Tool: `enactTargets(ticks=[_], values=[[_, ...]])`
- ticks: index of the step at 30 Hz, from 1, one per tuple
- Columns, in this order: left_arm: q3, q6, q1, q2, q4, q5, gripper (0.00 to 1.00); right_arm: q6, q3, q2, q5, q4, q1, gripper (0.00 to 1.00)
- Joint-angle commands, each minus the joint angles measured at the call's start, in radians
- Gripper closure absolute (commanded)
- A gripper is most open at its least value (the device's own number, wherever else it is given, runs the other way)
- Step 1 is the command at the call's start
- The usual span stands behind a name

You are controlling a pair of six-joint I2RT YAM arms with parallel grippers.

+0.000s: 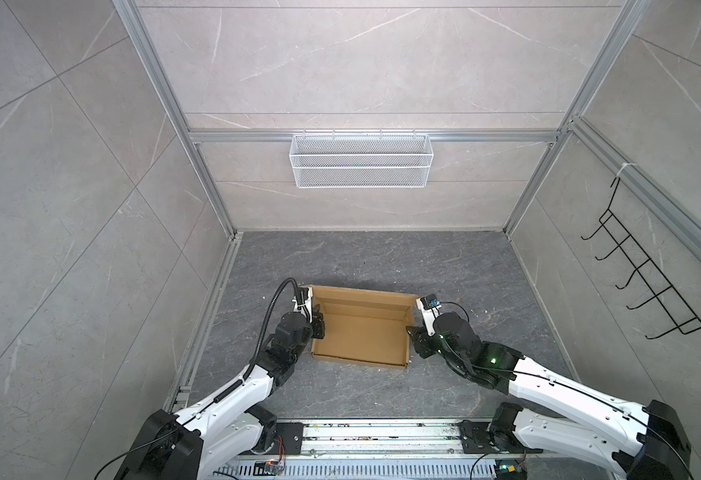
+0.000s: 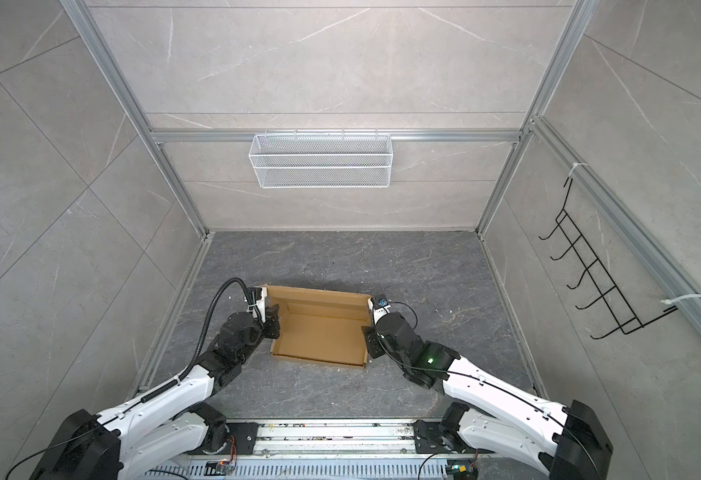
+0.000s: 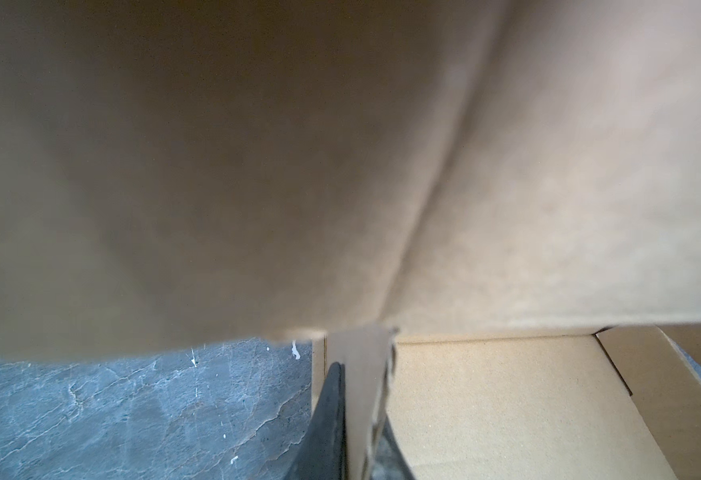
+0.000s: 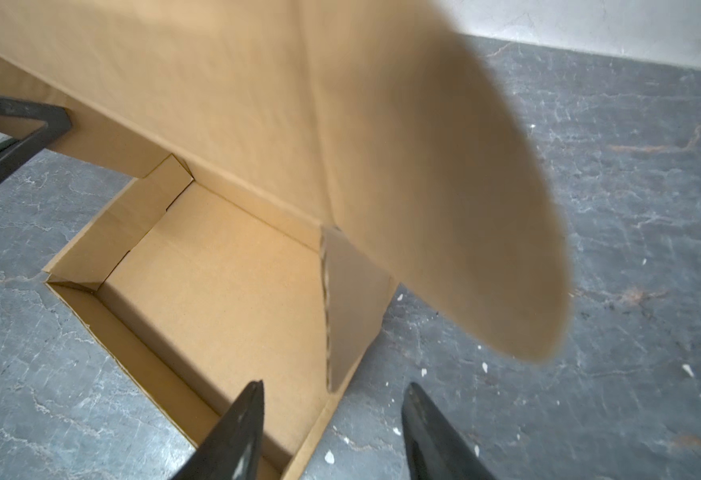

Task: Fold the paper box

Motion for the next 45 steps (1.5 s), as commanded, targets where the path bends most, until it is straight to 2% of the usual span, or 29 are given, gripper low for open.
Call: enactTargets(ticks=[1,11,20,28,40,45], values=[[0.028,0.019,-0.011,0.019,-0.053,-0.016,0.93,0.005,0.037,0.054,0.04,0.01,-0.003,0.5],[0.037,0.009,-0.03,0.027,-0.054,-0.03,0.93,0.095,0.048,0.135,0.097,0.097,0.003,0.75],[0.057,-0.011,-0.062,0.048,-0.047,-0.053,0.93,0.181,0.005,0.164,0.065,0.213,0.003,0.84],[0.021,-0.008,-0.069,0.074,-0.013,-0.056,0.93,0.225,-0.077,0.185,0.116,0.265,0.004,0.85],[-0.028,0.027,-0.07,0.083,0.017,-0.073,0.93,0.147,-0.119,0.169,0.091,0.288,0.001,0.83],[-0.003,0.065,-0.071,0.054,-0.026,-0.093,0.93,0.089,-0.086,0.125,0.094,0.214,-0.01,0.76]])
